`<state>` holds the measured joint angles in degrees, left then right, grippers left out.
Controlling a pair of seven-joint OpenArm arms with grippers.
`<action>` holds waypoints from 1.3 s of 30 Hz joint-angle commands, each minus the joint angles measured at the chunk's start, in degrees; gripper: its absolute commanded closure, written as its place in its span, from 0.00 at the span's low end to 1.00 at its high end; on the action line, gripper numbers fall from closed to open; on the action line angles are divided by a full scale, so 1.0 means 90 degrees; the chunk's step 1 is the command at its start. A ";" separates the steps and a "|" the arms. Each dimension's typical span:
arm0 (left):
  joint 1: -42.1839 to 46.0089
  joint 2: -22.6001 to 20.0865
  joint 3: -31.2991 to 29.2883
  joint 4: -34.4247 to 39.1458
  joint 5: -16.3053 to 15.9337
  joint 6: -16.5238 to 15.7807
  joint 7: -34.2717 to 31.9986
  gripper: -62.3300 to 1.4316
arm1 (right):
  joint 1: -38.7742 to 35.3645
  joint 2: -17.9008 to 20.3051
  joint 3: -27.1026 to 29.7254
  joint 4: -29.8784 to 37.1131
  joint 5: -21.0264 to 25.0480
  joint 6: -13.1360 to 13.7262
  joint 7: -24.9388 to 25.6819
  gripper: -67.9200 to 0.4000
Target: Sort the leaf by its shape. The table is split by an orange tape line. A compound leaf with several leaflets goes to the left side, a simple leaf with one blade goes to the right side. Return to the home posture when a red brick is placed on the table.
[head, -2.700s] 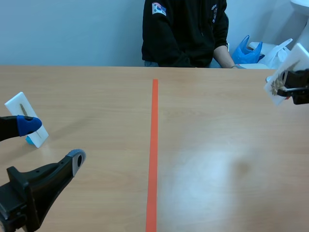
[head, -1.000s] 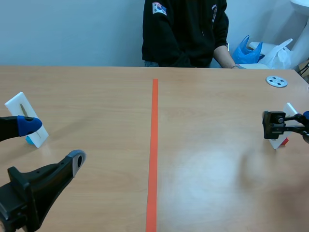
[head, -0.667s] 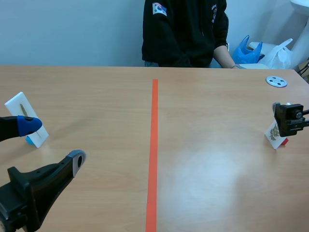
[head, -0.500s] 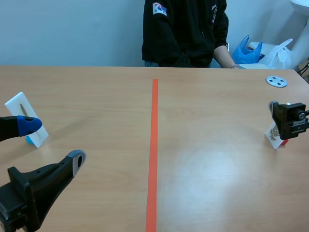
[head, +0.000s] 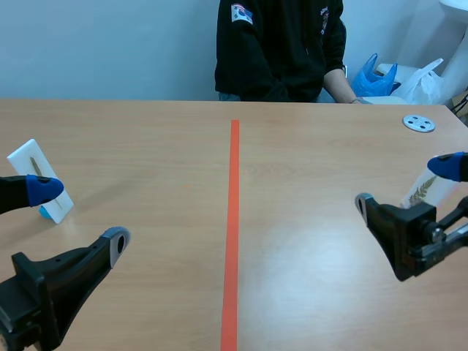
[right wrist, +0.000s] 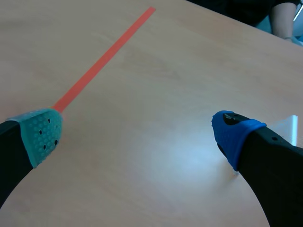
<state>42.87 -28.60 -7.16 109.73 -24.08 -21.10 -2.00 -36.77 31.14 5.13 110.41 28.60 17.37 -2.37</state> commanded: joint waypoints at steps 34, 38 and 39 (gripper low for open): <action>-0.0022 0.0015 0.0017 0.0063 -0.0039 -0.0007 -0.0104 0.00 | -0.0585 0.0066 0.0007 0.0653 0.0063 0.0240 -0.0129 0.00; -0.0022 0.0015 0.0017 0.0063 -0.0039 -0.0007 -0.0104 0.00 | -0.0585 0.0066 0.0007 0.0653 0.0063 0.0240 -0.0129 0.00; -0.0022 0.0015 0.0017 0.0063 -0.0039 -0.0007 -0.0104 0.00 | -0.0585 0.0066 0.0007 0.0653 0.0063 0.0240 -0.0129 0.00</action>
<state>42.87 -28.60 -7.16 109.73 -24.08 -21.10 -2.00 -42.74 31.14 5.13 115.87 28.60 19.75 -4.21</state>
